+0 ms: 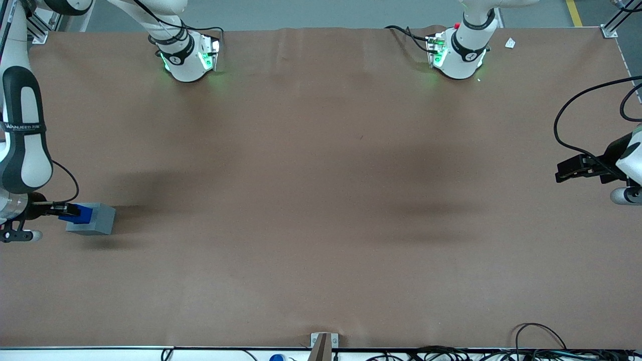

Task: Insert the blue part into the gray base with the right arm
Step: 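Lower the blue block into the gray base's square opening, then open the right gripper to release the blue block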

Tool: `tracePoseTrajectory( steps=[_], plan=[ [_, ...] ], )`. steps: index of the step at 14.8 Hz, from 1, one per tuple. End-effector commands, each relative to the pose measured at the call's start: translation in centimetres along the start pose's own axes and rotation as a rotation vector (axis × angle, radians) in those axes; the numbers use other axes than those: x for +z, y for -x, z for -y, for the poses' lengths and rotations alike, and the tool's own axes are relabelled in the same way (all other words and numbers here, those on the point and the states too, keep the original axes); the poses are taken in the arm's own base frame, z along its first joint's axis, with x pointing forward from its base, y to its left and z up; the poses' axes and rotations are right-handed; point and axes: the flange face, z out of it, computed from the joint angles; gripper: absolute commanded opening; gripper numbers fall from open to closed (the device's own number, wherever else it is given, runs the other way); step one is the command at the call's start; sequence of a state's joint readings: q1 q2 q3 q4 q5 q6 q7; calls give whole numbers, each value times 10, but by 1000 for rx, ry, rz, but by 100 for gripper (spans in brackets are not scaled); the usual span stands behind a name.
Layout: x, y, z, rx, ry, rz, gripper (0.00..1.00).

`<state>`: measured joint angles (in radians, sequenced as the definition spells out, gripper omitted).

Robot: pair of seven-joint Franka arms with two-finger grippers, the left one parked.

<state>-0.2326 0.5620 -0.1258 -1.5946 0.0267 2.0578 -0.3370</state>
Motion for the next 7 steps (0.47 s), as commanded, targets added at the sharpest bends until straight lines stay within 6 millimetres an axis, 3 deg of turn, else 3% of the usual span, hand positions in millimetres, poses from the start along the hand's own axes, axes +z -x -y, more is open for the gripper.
tracePoseTrajectory(
  steps=[1,2,3,4,5,7],
  plan=[
    [7,-2,-5,-7,-12,6,5],
    [7,-2,-5,-7,-13,6,11],
    [7,-3,-4,-8,-14,5,34],
    [8,-3,-4,-7,-15,2,79],
    [6,-4,-5,-5,-12,-10,100],
    [5,-5,-4,-4,-11,-17,100]
  ],
)
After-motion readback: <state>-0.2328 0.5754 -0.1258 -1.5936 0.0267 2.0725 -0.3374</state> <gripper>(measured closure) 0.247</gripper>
